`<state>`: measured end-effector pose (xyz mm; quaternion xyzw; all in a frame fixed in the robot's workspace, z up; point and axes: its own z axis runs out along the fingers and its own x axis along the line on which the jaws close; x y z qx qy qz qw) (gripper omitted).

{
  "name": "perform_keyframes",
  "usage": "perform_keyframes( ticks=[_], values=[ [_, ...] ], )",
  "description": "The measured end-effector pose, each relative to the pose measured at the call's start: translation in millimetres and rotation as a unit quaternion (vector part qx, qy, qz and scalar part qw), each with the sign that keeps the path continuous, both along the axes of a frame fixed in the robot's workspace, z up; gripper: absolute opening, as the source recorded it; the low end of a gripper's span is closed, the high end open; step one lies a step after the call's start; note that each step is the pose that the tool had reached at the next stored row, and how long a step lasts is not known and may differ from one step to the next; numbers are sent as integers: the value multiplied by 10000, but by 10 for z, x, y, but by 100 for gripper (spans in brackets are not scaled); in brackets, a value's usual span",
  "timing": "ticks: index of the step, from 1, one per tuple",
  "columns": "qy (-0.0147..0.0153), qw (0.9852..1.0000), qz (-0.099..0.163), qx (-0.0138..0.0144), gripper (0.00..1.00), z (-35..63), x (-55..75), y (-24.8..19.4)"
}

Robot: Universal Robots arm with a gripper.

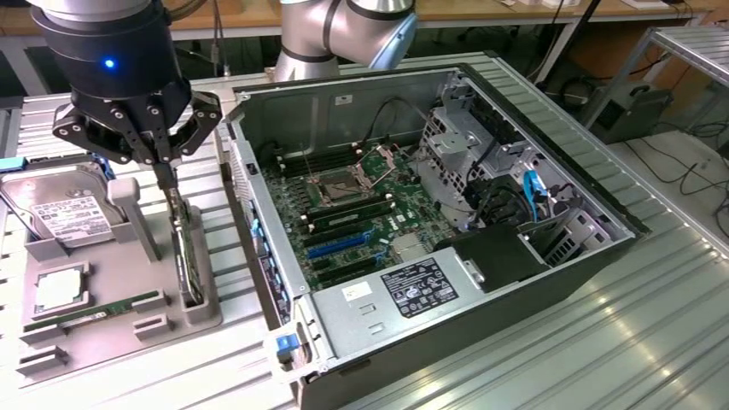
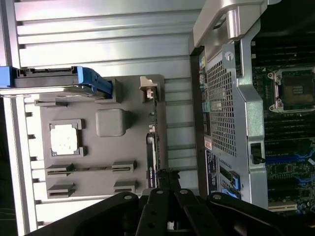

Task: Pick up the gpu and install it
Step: 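Reach for the gpu, then pick up the gpu and move the gpu toward the slot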

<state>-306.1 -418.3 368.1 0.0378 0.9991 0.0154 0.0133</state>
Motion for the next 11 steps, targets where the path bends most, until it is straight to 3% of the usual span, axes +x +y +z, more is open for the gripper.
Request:
perform_keyframes(
  ticks=[9, 11],
  values=[
    [0, 10000, 0, 0, 11, 0, 0, 0],
    [0, 10000, 0, 0, 24, 0, 0, 0]
  ],
)
